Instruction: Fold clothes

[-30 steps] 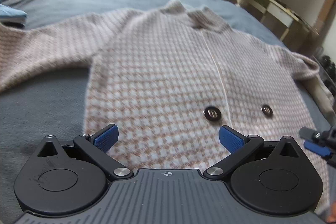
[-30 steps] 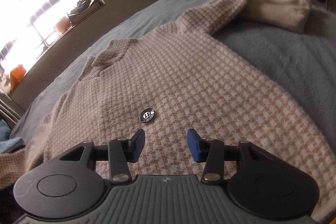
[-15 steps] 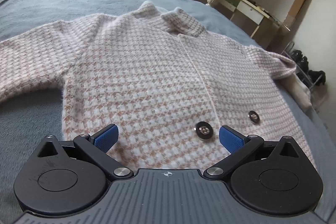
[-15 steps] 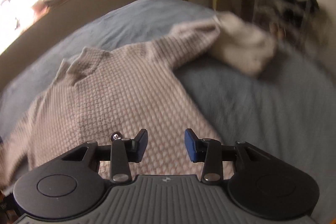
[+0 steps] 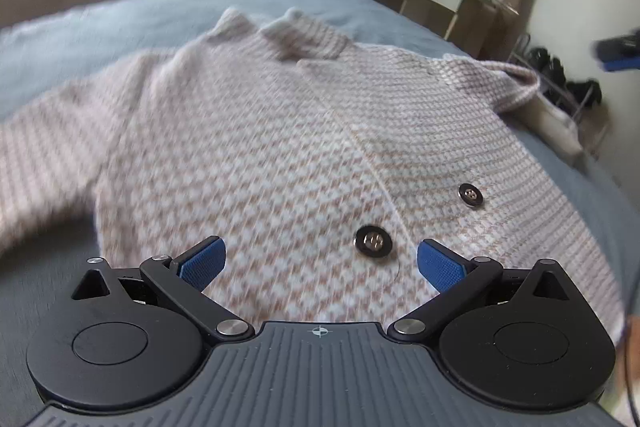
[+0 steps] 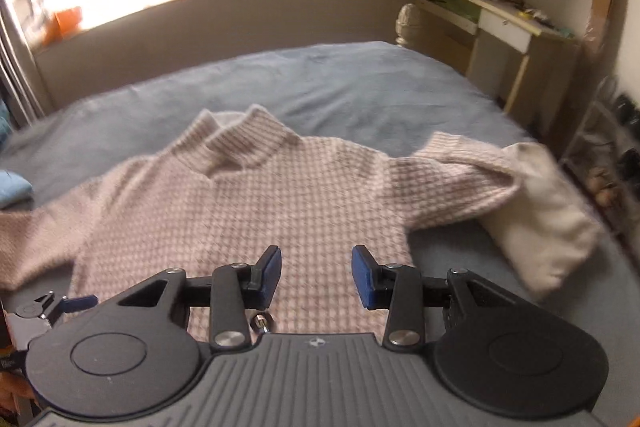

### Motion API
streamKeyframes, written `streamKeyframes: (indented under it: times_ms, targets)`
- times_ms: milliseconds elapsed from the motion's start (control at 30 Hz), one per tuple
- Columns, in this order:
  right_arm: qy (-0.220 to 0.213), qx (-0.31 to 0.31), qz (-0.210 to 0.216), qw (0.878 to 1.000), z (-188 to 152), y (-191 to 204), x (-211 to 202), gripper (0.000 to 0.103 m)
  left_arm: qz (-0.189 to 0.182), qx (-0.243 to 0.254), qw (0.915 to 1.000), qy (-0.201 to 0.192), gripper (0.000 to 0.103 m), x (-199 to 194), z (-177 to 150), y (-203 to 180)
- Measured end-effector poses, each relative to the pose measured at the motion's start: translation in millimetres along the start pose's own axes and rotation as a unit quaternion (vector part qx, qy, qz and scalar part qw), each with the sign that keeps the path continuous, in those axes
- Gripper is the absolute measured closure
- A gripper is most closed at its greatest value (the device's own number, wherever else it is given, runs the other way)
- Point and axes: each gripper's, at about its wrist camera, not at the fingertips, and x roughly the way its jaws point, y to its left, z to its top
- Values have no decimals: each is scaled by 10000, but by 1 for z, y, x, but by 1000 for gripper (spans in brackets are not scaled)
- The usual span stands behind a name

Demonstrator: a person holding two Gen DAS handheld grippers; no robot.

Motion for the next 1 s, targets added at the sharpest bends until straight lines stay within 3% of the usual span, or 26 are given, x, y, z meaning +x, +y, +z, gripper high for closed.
streamKeyframes:
  times_ms: [100,233,400,500,633,833,933,1000]
  targets:
    - [-13,12,379,9993,-9,-14,51,62,517,511,9973,-115,0,7,-3,-17]
    - [109,-249,826,9962,-23,-20,119,62,1094,540,9924,135,0,13,-5,-29]
    - [-200,-777,1264,9887,-31,-33,141,62,1413,852,9851,479,0,18,-4,-49]
    - [-527,-1058,1520,9813,-34,-39,156,62,1766,666,9802,594,0,27,-2,-58]
    - [-859,-1420,1177,9791,-53,-47,185,60,2171,200,9734,711,0,42,3,-63]
    - [-1182,-1227,1168,9784,-77,-60,202,55,2691,845,9545,968,0,48,18,-85]
    - [-1211,-1210,1168,9783,-78,-60,203,55,2811,528,9512,1156,0,41,27,-85]
    - [-1210,-1181,1180,9785,-78,-60,202,55,2888,67,9493,1243,0,37,34,-81]
